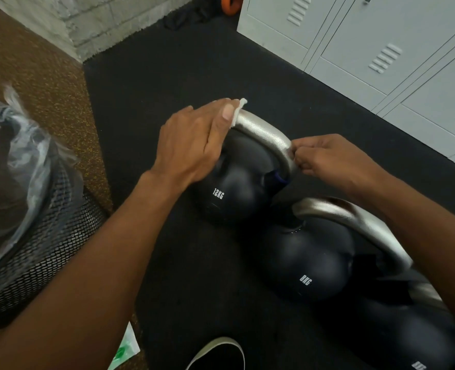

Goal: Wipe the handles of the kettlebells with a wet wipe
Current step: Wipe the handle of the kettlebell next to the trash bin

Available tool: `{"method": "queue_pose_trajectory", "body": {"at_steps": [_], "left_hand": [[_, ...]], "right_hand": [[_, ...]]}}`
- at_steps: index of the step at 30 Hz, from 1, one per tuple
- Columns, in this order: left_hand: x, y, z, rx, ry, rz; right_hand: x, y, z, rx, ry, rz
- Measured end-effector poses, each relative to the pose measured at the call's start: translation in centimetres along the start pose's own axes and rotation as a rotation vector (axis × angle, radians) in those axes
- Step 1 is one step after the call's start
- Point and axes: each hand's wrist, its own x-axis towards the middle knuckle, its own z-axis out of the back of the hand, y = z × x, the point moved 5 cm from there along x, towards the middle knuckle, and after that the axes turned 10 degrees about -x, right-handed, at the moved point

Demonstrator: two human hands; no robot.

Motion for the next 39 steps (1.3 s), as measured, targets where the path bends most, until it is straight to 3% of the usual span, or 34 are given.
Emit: {"method": "queue_pose_trajectory", "body": {"at_steps": [2,7,12,14,20,24,28,30,33,36,39], "left_hand": [[0.3,0.0,0.1,-0.017,0.011,0.022],[5.0,0.7,-0.1,-0.009,0.284,0.24],[6.1,0.2,-0.5,-0.009,0.371,0.356],[4.9,0.3,-0.7,0.014,0.343,0.302],[0.2,-0.2,-0.4,-0.028,0.022,0.145],[-0.7,-0.1,-1.1,-0.081,0.072,0.083],[-0.6,-0.9,-1.0,0.021,0.149,0.0],[-1.3,-1.1,-1.4,-0.011,0.177,-0.044],[-2.5,0.0,-1.1,-0.192,0.015,0.016],[-3.4,1.5,-0.2,-0.297,-0.164,0.11],[-3.1,2.2,0.0,-0.292,-0.152,0.146]], "right_hand": [[0.0,0.0,0.0,-0.004,-0.002,0.002],[0.0,0.1,0.2,-0.016,-0.012,0.032],[0.3,0.3,0.3,-0.046,0.015,0.088],[0.4,0.7,0.3,0.014,-0.009,0.124],[1.3,2.1,0.5,0.105,-0.004,0.16],[3.1,4.5,1.7,0.239,-0.039,0.092],[3.6,8.6,3.1,-0.01,-0.193,0.268],[3.2,10.1,3.0,-0.168,-0.143,0.338],[3.3,10.6,2.1,-0.396,-0.07,0.377],[2.6,9.9,2.0,-0.469,-0.13,0.394],[0.9,7.8,2.4,-0.461,-0.203,0.417]]}}
